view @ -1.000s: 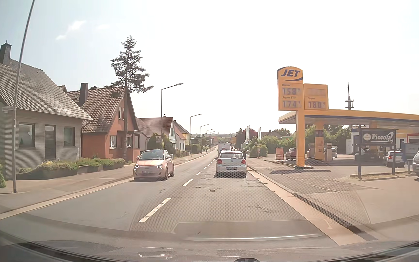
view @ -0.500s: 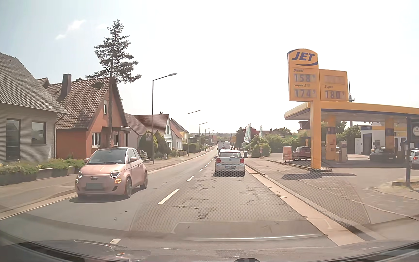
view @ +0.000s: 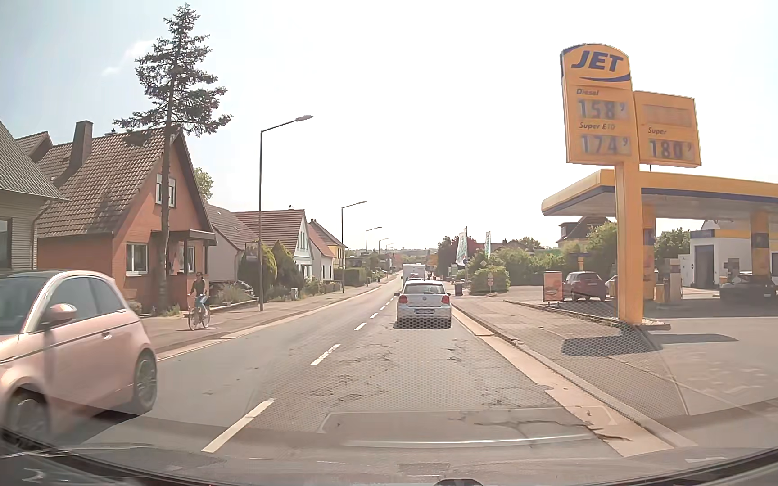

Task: Follow the waypoints while adhering to traffic rules and regulations

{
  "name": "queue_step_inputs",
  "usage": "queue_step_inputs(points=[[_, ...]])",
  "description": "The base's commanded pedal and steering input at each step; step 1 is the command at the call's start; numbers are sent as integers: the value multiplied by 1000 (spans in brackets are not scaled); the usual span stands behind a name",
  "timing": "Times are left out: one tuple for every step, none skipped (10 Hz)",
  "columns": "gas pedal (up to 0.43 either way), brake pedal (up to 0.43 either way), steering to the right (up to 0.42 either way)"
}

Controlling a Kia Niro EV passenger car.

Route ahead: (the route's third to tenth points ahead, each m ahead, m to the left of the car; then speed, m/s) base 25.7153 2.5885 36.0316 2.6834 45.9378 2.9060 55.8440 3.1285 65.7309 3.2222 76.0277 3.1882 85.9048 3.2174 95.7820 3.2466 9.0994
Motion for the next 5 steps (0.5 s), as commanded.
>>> queue_step_inputs(points=[[157,0,1],[157,0,1],[157,0,1],[157,0,1],[157,0,0]])
